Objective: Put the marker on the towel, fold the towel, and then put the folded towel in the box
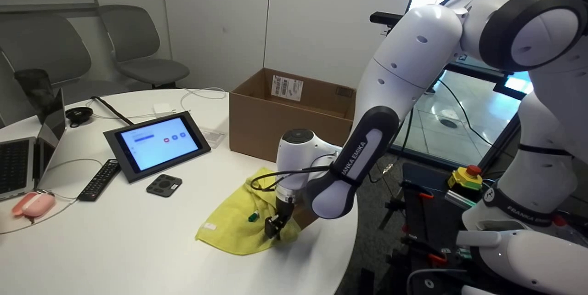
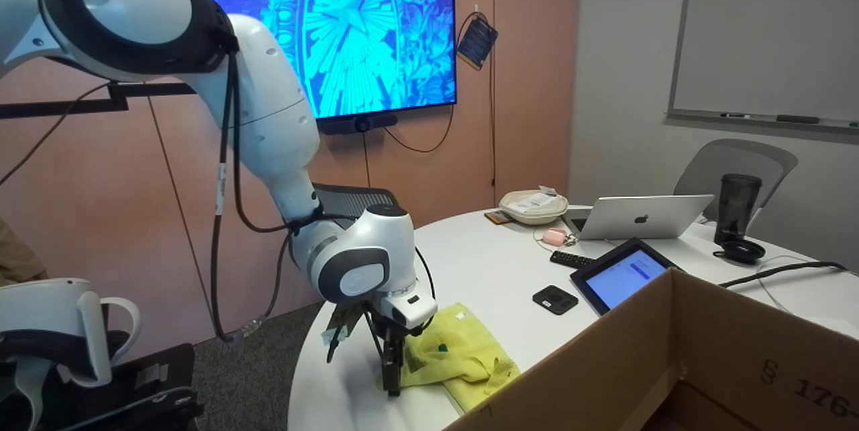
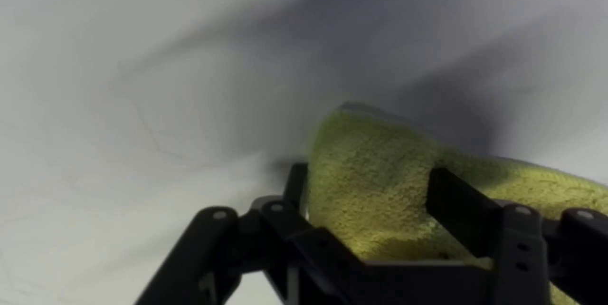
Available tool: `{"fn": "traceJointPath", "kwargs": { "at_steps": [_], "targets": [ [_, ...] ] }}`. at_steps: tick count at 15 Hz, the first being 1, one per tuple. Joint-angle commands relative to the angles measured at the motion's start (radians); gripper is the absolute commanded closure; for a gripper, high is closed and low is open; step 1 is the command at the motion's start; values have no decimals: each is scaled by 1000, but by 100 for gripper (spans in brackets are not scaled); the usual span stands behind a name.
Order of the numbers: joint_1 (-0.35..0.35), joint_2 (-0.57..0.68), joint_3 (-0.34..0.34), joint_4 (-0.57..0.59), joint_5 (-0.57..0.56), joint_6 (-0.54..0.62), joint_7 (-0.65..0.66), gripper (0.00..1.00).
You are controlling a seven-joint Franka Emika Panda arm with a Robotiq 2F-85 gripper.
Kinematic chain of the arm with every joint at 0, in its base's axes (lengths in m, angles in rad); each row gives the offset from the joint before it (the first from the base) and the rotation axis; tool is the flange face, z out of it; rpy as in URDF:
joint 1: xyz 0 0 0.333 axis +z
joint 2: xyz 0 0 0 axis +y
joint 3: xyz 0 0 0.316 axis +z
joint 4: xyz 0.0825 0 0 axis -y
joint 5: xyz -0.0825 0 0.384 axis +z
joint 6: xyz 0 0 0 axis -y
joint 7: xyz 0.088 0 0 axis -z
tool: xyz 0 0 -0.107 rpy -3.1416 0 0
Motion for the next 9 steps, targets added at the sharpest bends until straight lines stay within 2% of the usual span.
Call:
{"fn": "traceJointPath", "kwargs": {
  "at_steps": [1,4,5,7,9],
  "targets": [
    [24,5,-22,9,6,4,27,66],
    [27,-8,-27,-1,4,11,31,90],
    [26,-13,-28,-4,3,12,31,93],
    [35,-26,-36,-15,-1,15,36,97],
    [49,-48,-49,-33,-7,21,42,93]
  ]
}}
